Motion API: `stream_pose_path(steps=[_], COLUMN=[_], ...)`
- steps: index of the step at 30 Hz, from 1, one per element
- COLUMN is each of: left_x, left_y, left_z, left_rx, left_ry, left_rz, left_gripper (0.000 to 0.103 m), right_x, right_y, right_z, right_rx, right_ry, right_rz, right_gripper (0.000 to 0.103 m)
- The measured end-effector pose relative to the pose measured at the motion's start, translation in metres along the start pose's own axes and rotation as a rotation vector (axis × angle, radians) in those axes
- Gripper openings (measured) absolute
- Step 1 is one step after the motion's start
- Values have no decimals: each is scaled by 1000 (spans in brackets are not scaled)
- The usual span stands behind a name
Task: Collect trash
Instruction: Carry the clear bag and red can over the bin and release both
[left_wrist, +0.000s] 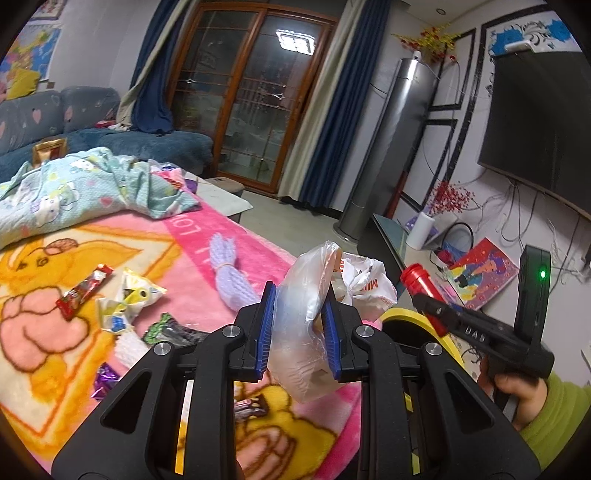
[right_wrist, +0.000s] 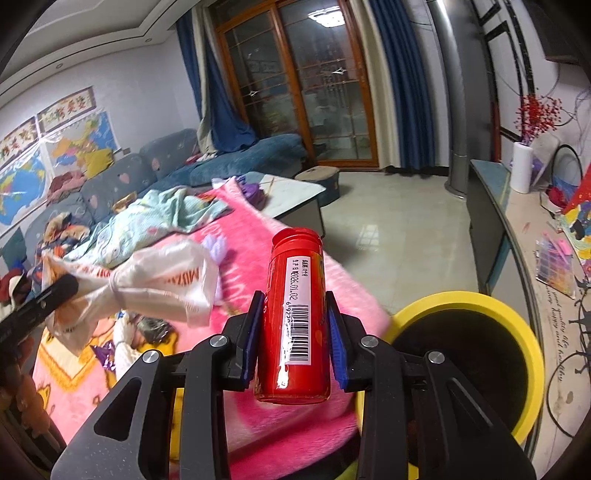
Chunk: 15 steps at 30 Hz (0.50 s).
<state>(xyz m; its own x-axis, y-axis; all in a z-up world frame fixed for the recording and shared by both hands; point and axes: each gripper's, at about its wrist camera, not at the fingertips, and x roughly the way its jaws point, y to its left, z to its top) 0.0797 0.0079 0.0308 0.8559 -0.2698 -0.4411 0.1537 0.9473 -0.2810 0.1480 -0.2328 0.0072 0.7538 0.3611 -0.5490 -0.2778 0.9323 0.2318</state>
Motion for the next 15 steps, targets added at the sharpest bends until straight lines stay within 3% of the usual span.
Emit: stream_pose_path(steps=[15], left_x=[31], left_y=[-54], left_z=[-16], left_rx=[108], left_ry=[65], left_rz=[-87], left_gripper=[18], right_x=[-16], right_y=[-60], right_z=[5], right_rx=[86], right_ry=[-37], right_rz=[-108], right_gripper=[30])
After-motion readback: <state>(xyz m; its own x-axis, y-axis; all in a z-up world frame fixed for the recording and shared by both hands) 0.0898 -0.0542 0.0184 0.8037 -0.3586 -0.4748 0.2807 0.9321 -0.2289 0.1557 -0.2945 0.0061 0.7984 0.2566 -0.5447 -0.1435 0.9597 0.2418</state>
